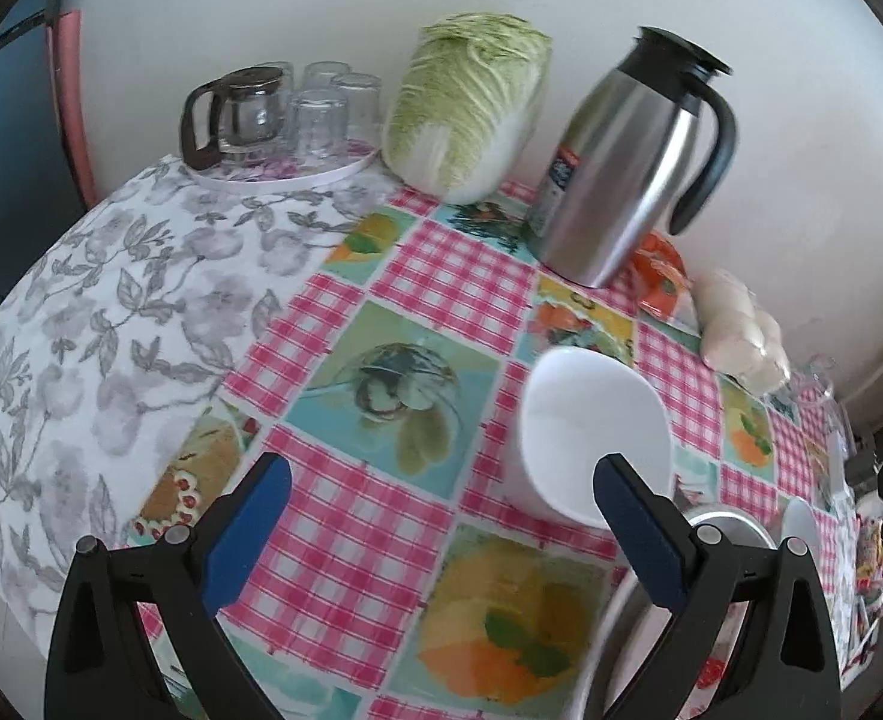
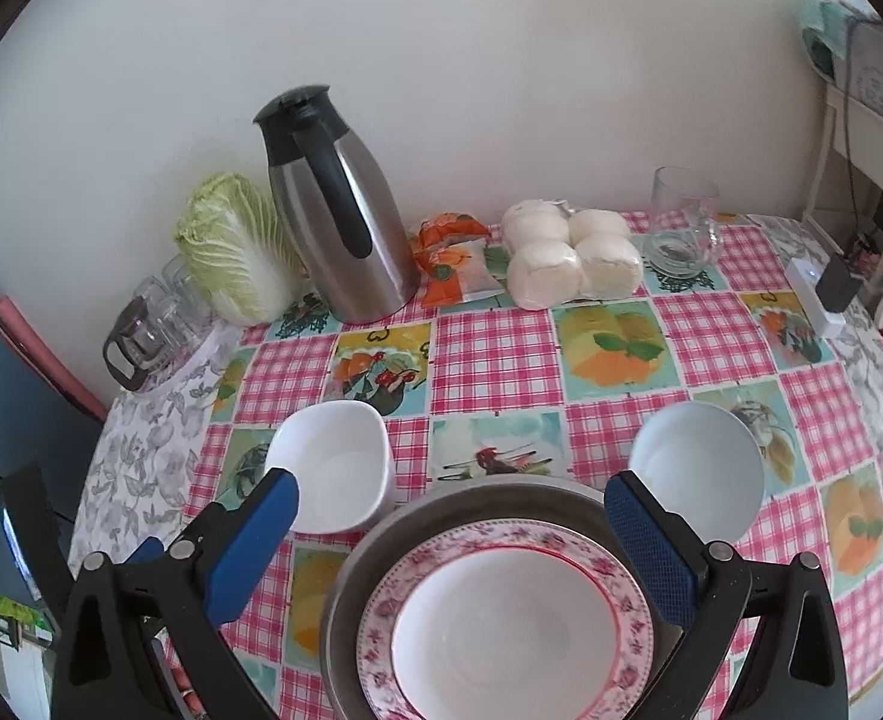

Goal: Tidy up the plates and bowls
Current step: 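Move both grippers to the rim of the white square bowl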

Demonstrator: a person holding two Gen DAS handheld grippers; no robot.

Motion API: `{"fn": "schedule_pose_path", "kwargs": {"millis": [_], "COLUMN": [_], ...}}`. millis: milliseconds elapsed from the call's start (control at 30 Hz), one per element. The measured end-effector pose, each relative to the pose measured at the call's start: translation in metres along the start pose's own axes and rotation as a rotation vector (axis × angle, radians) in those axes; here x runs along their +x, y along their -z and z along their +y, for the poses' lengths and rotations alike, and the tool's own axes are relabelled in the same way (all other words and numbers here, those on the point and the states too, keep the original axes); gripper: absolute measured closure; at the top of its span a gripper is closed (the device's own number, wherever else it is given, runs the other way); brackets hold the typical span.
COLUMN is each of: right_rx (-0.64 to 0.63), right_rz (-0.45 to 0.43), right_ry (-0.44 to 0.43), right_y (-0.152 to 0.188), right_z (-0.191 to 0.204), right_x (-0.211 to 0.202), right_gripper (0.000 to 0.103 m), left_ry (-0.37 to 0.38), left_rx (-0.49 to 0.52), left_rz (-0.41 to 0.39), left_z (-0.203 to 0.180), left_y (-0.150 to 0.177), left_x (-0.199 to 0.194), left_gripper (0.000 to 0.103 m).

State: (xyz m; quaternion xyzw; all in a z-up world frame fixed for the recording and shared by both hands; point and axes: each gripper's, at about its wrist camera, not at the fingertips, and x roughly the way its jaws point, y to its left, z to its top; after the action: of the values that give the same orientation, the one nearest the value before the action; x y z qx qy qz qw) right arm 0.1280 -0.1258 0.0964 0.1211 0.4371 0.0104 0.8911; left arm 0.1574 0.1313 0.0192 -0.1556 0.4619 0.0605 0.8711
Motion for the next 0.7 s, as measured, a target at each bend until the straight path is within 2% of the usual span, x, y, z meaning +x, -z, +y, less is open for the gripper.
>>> {"fn": "schedule_pose_path", "kwargs": {"millis": [100, 300, 400, 567, 700], "right_rx": [-0.012, 0.001, 0.004, -0.013, -0.03], "right_rz": [0.033, 0.085, 0.101, 0.138, 0.16], "right_ry": [0.02, 0.055, 0.074, 0.111, 0.142], "right_y": [-0.006, -0.02, -0.026, -0.026, -0.028], "right_z": [0.011, 0.024, 0.028, 0.038, 0.041], "right_x": [0.012, 0.036, 0.049, 0.07, 0.084], "right_gripper": [0.0, 0.0, 0.0, 0.0, 0.0], "left_ry": [-0.025, 0.011, 0.054, 0.099, 0.106], "left_rx": [-0.011, -0.042, -0.039, -0.116, -0.143], "left_rz": [-0.006, 0.009, 0.039, 0.089, 0.101], "left_z": [0.006, 0.007, 0.002, 0.007, 0.008], "left_y": [-0.004, -0.015, -0.022, -0.027, -0.029], "left_x": [0.004, 0.019, 0.028, 0.045, 0.053], "left_gripper": [0.002, 0.002, 0.002, 0.002, 0.002]}}
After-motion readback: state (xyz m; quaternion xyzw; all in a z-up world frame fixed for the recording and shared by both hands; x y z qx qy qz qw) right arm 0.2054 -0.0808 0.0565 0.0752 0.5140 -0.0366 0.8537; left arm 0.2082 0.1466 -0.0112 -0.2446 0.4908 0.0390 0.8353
